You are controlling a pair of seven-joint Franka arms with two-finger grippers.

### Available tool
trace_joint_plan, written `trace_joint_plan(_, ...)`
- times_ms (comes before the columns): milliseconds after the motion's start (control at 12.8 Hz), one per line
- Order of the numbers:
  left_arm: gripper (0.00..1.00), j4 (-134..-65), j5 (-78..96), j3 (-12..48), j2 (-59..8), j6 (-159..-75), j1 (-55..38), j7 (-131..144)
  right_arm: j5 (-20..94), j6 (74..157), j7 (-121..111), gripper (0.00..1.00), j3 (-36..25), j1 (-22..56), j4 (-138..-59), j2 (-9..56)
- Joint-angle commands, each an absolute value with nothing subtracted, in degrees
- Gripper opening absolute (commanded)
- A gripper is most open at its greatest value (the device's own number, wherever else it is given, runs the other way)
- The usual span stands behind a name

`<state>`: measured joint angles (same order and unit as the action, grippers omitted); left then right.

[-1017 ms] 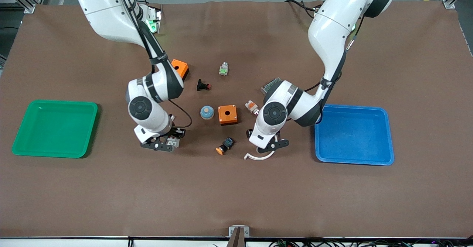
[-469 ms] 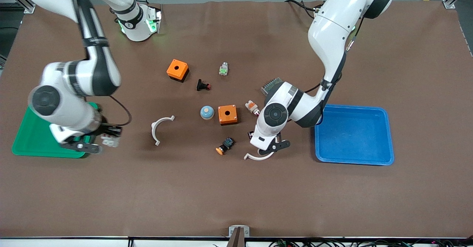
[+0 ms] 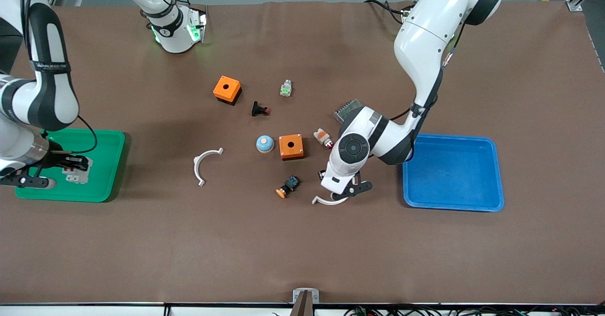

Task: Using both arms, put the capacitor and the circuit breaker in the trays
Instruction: 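Carry the breaker with the right gripper over the green tray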

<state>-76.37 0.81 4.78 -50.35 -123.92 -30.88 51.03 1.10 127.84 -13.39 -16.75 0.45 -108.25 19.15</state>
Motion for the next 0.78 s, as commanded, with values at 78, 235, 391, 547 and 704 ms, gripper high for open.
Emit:
trace_joint_plan(78,0.48,-74.71,0.09,3.87,-51.50,-124.37,-31.99,52.56,2.10,135.59,-23.53,0.00,-15.29,-6.13,-112.05,21.43)
trace_joint_plan(235,0.48,-74.71,0.17,3.95,-51.50,-124.37,-31.99,52.73,5.60,137.19,-28.45,0.00,-15.29,-8.51,-112.41,23.72)
trace_joint_plan(391,0.40,-74.71,0.18,3.96,-51.50,-124.37,-31.99,52.82,11.14,138.16,-34.34,0.00,-15.29,-9.67,-112.32,26.18)
trace_joint_plan(547,0.30,-74.62,0.18,3.96,-51.50,-124.37,-31.99,55.53,11.60,140.09,-36.12,0.00,-15.29,-10.72,-112.41,28.20)
trace_joint_plan(704,0.22,-74.62,0.26,3.96,-51.42,-124.37,-31.99,56.51,11.60,140.45,-36.91,0.00,-15.29,-11.33,-112.50,28.65)
